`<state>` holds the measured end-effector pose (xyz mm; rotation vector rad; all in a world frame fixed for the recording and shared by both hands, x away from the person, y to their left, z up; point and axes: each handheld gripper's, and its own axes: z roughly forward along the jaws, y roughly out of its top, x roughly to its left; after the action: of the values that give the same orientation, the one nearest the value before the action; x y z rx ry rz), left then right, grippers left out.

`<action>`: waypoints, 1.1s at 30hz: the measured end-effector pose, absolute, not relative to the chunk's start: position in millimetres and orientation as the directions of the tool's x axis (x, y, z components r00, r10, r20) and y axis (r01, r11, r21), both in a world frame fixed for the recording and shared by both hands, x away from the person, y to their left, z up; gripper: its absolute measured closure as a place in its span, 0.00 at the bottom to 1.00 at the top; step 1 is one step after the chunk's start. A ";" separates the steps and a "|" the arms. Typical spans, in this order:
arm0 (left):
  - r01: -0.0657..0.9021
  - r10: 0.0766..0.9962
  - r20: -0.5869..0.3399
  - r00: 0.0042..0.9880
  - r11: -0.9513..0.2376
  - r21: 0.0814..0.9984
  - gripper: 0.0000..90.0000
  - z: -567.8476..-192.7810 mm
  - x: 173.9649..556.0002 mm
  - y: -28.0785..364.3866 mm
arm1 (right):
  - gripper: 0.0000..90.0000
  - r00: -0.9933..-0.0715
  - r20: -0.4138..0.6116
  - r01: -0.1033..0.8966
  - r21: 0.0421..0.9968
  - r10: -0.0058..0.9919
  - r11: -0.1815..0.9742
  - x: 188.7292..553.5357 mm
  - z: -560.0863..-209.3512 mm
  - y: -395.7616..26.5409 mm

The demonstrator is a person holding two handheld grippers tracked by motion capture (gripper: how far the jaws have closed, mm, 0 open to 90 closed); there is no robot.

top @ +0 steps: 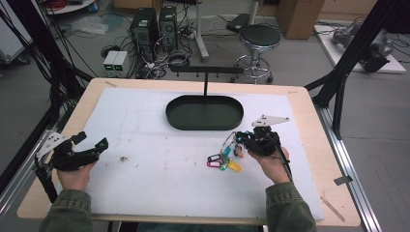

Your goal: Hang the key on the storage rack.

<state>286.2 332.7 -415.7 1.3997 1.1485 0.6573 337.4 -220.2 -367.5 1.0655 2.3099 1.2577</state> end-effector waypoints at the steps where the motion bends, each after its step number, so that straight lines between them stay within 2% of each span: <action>1: 0.264 0.904 -0.224 0.364 0.131 0.956 0.02 -415.6 286.2 332.7 | 0.94 -0.678 0.082 0.464 0.819 0.731 0.338 337.8 -364.6 -218.9; 5: 0.263 0.904 -0.226 0.363 0.133 0.956 0.02 -415.6 286.1 332.8 | 0.94 -0.677 0.074 0.463 0.816 0.733 0.346 340.8 -358.0 -213.8; 33: 0.262 0.903 -0.226 0.366 0.133 0.956 0.02 -415.2 285.5 332.5 | 0.94 -0.637 0.117 0.391 0.901 0.762 0.188 358.7 -285.7 -197.9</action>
<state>285.5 332.5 -415.2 1.3973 1.1457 0.6558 358.7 -197.9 -285.7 1.0863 2.1132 1.4321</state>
